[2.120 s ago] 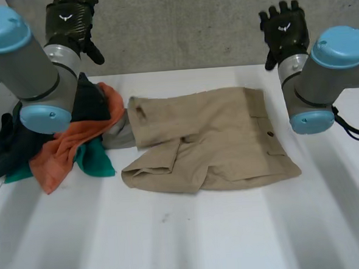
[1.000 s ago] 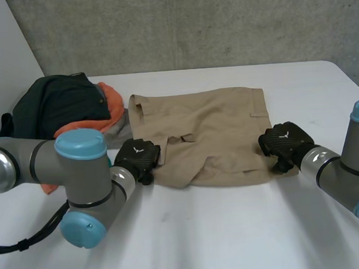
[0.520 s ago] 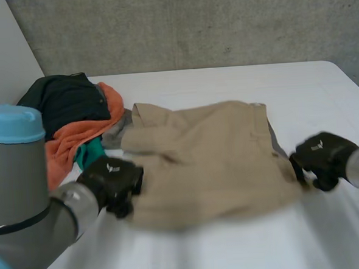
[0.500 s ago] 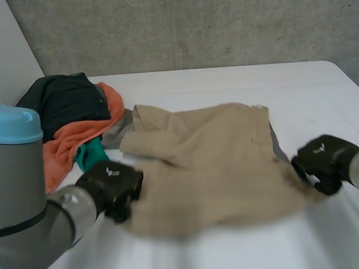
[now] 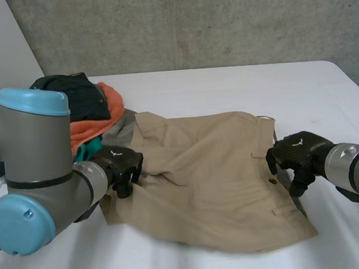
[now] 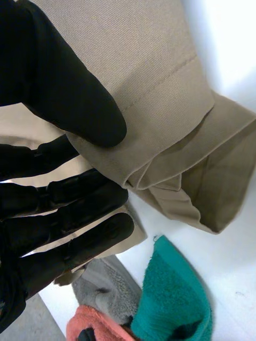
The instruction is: Fold the laundry.
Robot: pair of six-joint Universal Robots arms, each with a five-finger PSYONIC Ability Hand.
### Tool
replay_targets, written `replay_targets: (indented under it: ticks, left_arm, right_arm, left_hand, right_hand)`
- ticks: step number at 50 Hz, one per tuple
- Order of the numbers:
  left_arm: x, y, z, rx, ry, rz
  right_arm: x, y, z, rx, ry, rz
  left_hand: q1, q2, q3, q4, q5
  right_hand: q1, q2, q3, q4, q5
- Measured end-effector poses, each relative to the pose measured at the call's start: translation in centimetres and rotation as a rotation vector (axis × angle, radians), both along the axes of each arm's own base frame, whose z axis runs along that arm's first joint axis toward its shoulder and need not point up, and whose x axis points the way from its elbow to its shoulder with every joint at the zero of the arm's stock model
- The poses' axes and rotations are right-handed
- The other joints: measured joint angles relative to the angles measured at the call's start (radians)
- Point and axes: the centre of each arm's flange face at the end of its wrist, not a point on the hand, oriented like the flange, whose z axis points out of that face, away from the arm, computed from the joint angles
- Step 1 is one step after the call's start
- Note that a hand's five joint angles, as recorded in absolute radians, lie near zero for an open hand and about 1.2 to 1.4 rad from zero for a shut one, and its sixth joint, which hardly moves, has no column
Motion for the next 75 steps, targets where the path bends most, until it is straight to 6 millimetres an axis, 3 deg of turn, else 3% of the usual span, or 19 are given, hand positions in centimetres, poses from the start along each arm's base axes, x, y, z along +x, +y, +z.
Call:
replay_targets:
  ticks: [8,13,17,22,24,26,28,30,36,38,45,51,59,66,75]
  left_arm:
    - [-0.8,-2.3,0.0,-0.083,0.022,0.041]
    - [-1.2,-3.7,-0.6,-0.111,0.007,0.060]
    - [-1.4,-4.2,-0.8,-0.112,-0.002,0.071]
    - [-1.3,-4.2,-0.6,-0.095,-0.003,0.077]
    - [-1.2,-3.8,-0.2,-0.082,0.002,0.073]
    - [-0.9,-3.1,0.3,-0.069,0.009,0.066]
    - [-0.7,-2.7,0.7,-0.061,0.015,0.062]
    - [-0.2,-1.6,1.5,-0.050,0.025,0.056]
    - [2.0,0.9,3.1,-0.058,0.049,0.067]
    - [2.7,1.6,3.4,-0.067,0.057,0.072]
    - [4.9,5.5,3.1,-0.116,0.086,0.044]
    - [5.8,8.5,2.3,-0.137,0.079,-0.012]
    - [6.5,11.6,0.8,-0.067,0.059,-0.067]
    - [6.7,12.1,-1.6,0.049,0.012,-0.073]
    - [6.3,10.1,-3.6,0.051,-0.025,-0.061]
  right_arm:
    - [-0.4,4.0,1.1,0.024,0.020,0.048]
    - [-0.5,6.0,0.2,0.029,0.058,0.106]
    - [-0.3,6.5,-1.1,0.022,0.066,0.124]
    - [0.1,5.7,-2.9,-0.011,0.037,0.103]
    - [0.3,5.1,-3.4,-0.034,0.012,0.083]
    - [0.5,4.5,-3.6,-0.056,-0.013,0.063]
    - [0.6,4.3,-3.7,-0.064,-0.023,0.057]
    - [0.8,4.1,-3.7,-0.077,-0.042,0.048]
    - [1.2,4.3,-3.3,-0.088,-0.054,0.054]
    - [1.3,4.3,-3.2,-0.091,-0.054,0.057]
    - [1.0,4.9,-1.9,-0.087,-0.052,0.057]
    - [0.2,6.1,-0.8,-0.057,-0.010,0.074]
    - [-1.0,7.5,-1.2,-0.043,0.091,0.144]
    - [-1.1,7.7,-3.0,-0.057,0.110,0.192]
    - [-0.6,7.5,-4.4,-0.096,0.083,0.221]
  left_hand:
    - [0.000,0.000,0.000,0.000,0.000]
    - [0.000,0.000,0.000,0.000,0.000]
    - [0.000,0.000,0.000,0.000,0.000]
    - [0.000,0.000,0.000,0.000,0.000]
    - [0.000,0.000,0.000,0.000,0.000]
    - [-0.064,-0.096,-0.091,-0.091,-0.074]
    - [-0.107,-0.140,-0.134,-0.131,-0.113]
    - [-0.339,-0.358,-0.343,-0.358,-0.333]
    - [-0.610,-0.633,-0.627,-0.645,-0.625]
    - [-0.611,-0.643,-0.634,-0.656,-0.639]
    - [-0.520,-0.575,-0.570,-0.577,-0.558]
    - [-0.293,-0.347,-0.342,-0.355,-0.340]
    - [-0.331,-0.371,-0.364,-0.372,-0.352]
    - [-0.514,-0.556,-0.546,-0.565,-0.544]
    - [-0.628,-0.671,-0.657,-0.687,-0.671]
  right_hand:
    - [-0.134,-0.146,-0.146,-0.144,-0.154]
    - [-0.179,-0.189,-0.180,-0.186,-0.198]
    - [-0.175,-0.185,-0.177,-0.181,-0.189]
    - [0.228,0.228,0.218,0.221,0.236]
    - [0.461,0.469,0.456,0.462,0.471]
    - [0.472,0.505,0.507,0.519,0.520]
    - [0.472,0.505,0.511,0.524,0.521]
    - [0.472,0.505,0.511,0.526,0.521]
    - [0.472,0.505,0.511,0.526,0.521]
    - [0.472,0.505,0.511,0.526,0.520]
    - [0.059,0.056,0.062,0.066,0.068]
    - [-0.031,-0.033,-0.043,-0.038,-0.044]
    - [-0.037,-0.045,-0.051,-0.044,-0.057]
    - [-0.037,-0.045,-0.051,-0.044,-0.057]
    - [-0.079,-0.086,-0.089,-0.082,-0.094]
